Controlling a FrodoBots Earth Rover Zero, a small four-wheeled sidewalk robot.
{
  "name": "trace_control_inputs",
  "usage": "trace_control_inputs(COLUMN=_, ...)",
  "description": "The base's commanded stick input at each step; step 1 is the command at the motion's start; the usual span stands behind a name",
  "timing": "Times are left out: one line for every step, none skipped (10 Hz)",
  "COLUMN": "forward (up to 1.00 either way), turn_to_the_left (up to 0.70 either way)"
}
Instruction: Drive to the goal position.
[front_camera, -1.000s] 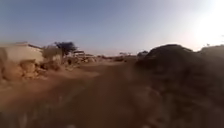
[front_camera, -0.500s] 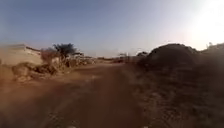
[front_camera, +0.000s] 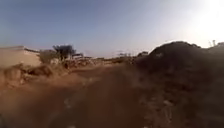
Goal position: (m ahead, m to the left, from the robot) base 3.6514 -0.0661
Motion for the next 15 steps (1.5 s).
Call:
trace_control_inputs(forward=0.7, turn_to_the_left=0.0)
trace_control_inputs(forward=0.7, turn_to_the_left=0.0)
trace_control_inputs(forward=0.7, turn_to_the_left=0.0)
trace_control_inputs(forward=0.7, turn_to_the_left=0.0)
trace_control_inputs(forward=0.7, turn_to_the_left=0.0)
trace_control_inputs(forward=0.7, turn_to_the_left=0.0)
trace_control_inputs(forward=0.7, turn_to_the_left=0.0)
trace_control_inputs(forward=0.7, turn_to_the_left=0.0)
trace_control_inputs(forward=0.7, turn_to_the_left=0.0)
trace_control_inputs(forward=0.7, turn_to_the_left=0.0)
trace_control_inputs(forward=0.7, turn_to_the_left=0.0)
trace_control_inputs(forward=0.7, turn_to_the_left=0.0)
trace_control_inputs(forward=0.7, turn_to_the_left=0.0)
trace_control_inputs(forward=0.7, turn_to_the_left=0.0)
trace_control_inputs(forward=0.7, turn_to_the_left=0.0)
